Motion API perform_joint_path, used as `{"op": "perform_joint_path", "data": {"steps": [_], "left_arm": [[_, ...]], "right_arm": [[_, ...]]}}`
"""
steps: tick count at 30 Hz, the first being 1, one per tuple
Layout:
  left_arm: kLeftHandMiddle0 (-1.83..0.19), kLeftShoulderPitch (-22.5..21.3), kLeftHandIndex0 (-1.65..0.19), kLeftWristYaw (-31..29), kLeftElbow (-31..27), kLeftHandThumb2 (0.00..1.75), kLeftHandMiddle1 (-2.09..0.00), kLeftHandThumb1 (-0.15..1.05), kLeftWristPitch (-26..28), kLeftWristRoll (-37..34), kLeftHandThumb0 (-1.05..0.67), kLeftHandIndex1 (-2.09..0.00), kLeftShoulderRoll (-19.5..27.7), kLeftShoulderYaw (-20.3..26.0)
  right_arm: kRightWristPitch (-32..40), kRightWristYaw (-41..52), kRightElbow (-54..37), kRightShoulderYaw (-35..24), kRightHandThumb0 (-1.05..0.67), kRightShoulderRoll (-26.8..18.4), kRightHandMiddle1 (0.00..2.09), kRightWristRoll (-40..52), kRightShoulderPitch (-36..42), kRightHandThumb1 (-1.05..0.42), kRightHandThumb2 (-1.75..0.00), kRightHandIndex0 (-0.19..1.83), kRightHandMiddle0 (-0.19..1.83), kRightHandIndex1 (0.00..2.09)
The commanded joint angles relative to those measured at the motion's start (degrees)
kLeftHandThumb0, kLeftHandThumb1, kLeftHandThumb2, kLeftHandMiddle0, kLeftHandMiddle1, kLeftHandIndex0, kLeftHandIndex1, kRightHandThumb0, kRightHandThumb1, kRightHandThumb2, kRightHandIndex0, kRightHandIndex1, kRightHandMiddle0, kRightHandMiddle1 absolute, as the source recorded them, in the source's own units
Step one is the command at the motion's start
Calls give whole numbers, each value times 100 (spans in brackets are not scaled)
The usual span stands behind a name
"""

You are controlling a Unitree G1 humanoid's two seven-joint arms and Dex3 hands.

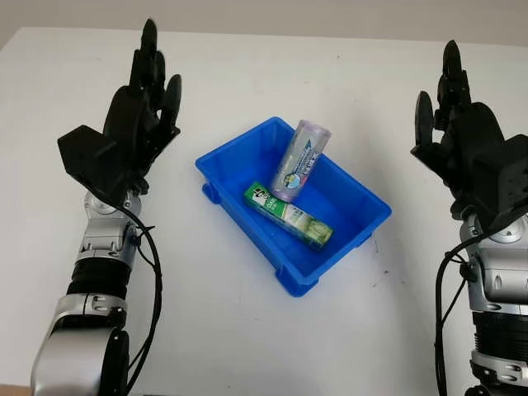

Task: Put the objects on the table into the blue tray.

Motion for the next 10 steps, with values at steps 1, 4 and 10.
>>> {"op": "perform_joint_path", "data": {"steps": [1, 4, 10], "left_arm": [[19, 80, 19, -84, 157, 69, 0, 105, 72, -161, -78, 0, -9, 154], [19, 101, 19, -183, 315, 71, 0, 105, 135, -286, -78, 0, -16, 254], [19, 166, 19, -380, 525, 69, 0, 105, 212, -431, -78, 0, 0, 385]], "right_arm": [[-7, 16, 77, -47, -70, 161, 0, 213, -67, -105, -83, -19, -19, 0], [-25, 67, 246, -116, -73, 305, 0, 498, -79, -105, -82, -19, -19, 0], [-112, 24, 525, -101, -74, 525, 0, 714, -28, -105, -83, -19, -19, 0]]}}
